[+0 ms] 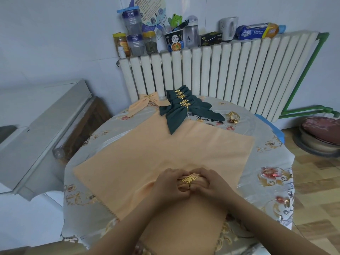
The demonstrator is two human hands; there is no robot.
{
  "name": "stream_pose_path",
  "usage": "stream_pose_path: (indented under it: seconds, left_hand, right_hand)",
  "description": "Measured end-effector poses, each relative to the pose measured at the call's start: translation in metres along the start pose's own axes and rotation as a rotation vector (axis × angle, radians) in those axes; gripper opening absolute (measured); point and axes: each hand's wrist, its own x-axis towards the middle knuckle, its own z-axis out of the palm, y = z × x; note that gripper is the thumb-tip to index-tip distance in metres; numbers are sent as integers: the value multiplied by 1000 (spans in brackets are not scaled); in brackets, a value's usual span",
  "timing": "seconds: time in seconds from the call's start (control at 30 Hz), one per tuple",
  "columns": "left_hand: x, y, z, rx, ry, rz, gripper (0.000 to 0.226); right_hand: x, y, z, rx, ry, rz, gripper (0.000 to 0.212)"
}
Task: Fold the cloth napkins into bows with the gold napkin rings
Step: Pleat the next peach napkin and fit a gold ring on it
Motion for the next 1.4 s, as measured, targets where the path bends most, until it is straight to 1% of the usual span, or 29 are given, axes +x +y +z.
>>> stream_pose_path:
  seconds: [0.07,0.13,0.2,0.37,0.53,0.6,0.67,0.7,0.8,0.87,0.93,1.0,1.03,1.1,1.17,1.23,1.33,1.4]
  left_hand:
    - [0,0,-1,-11,-18,-4,65]
    - [-1,0,-2,-29,-28,-14,62]
    - [-1,-2,-5,-37,-40,-19,56]
    - [-3,-13,-13,-1,-88,14,40]
    - [-4,-17,-15,43,-93,49,39]
    - [-4,-18,-14,85,-92,63,44]
    - [-4,-19,-13,57,-87,60,46]
    - [-6,-19,-14,25,-74,43,45]
    - [-6,-18,-12,-55,4,-11,47]
    - [-6,-16,-9,-73,53,-8,41]
    - [-8,-13,-6,-71,91,40,36]
    - [-11,-12,-4,-43,104,119,39]
    - [-13,-12,-4,-45,109,131,42]
    - [-17,-18,-7,-89,143,109,42]
    - [-20,-27,-11,-111,196,118,30]
    - [-24,-34,-11,-111,213,107,25]
    - [-31,-40,-8,-108,230,82,30]
    - [-34,-41,-5,-146,234,43,33]
  right_hand:
    - [-2,-1,2,-39,5,-41,49]
    - [-3,0,4,-73,53,-66,53]
    - [-3,1,6,-109,86,-96,51]
    - [-3,3,8,-119,98,-120,47]
    - [-3,3,9,-126,100,-103,37]
    - [-4,3,9,-144,112,-108,40]
    - [-5,3,7,-154,119,-120,49]
    - [-5,1,8,-156,124,-133,50]
    - [-5,1,10,-200,129,-169,39]
    - [-4,2,13,-214,144,-181,36]
    - [-3,5,13,-217,150,-182,38]
    - [-3,4,13,-208,150,-180,46]
    - [-3,4,13,-207,145,-174,49]
    - [-2,4,13,-207,133,-164,52]
    - [-2,5,13,-207,134,-160,50]
    - [-1,7,14,-208,135,-157,47]
    - [-1,8,15,-219,135,-166,47]
    - [-1,8,15,-222,141,-179,46]
